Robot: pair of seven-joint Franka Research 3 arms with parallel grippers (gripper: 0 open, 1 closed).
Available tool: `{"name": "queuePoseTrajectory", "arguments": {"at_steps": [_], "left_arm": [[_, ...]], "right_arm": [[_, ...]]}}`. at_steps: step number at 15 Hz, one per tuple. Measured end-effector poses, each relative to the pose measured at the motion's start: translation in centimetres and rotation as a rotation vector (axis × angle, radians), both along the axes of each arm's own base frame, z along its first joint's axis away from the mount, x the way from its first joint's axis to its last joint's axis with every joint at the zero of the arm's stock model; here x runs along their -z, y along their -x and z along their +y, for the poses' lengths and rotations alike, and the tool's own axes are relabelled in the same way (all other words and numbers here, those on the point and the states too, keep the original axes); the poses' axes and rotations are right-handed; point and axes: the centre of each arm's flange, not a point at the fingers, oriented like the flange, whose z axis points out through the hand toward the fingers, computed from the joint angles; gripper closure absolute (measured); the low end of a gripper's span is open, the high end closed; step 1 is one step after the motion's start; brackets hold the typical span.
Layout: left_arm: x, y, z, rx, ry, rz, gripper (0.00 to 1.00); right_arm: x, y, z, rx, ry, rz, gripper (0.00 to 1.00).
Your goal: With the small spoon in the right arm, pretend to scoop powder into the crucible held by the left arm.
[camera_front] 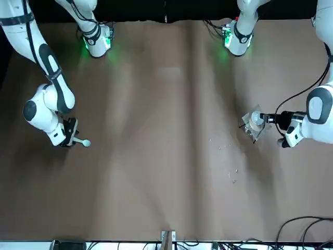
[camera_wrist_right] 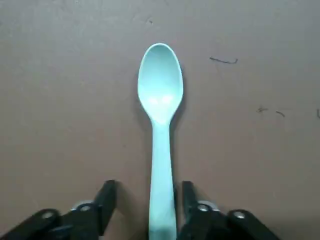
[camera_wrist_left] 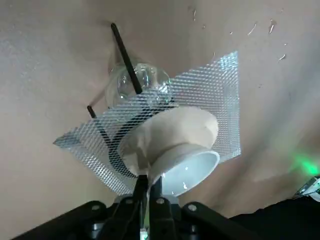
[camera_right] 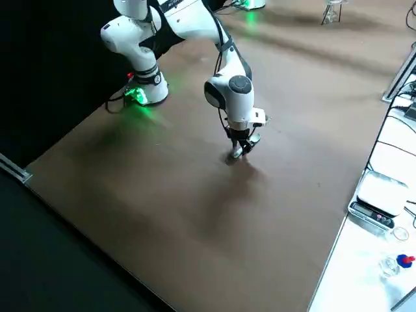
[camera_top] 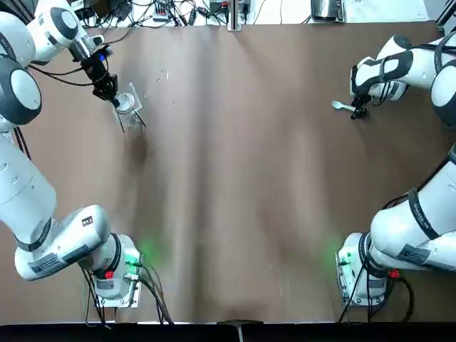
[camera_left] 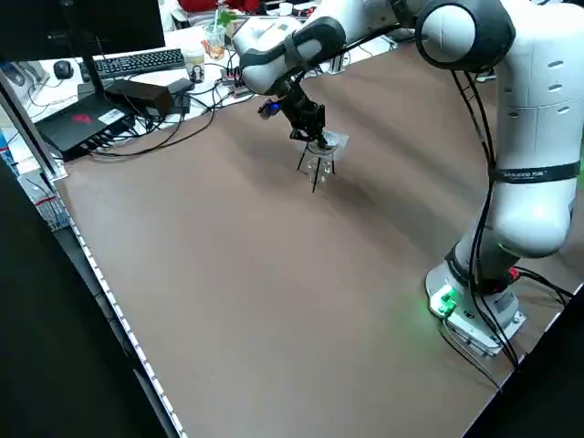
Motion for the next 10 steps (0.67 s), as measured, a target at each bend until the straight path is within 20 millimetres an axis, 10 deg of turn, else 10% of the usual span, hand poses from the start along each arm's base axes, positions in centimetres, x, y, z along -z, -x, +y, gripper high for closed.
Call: {"name": "queuePoseTrajectory", "arguments": {"at_steps": [5, 10], "left_arm": [[-1.9, -1.0, -2.7, -0.053, 0.095, -0.031, 0.94], [-3.5, -1.7, -7.5, -0.132, 0.205, -0.008, 0.94]], "right_arm": [[-0.3, -0.4, -0.2, 0.005, 0.002, -0.010, 0.75], [-0.3, -0.5, -0.3, 0.009, 0.002, -0.009, 0.78]]}}
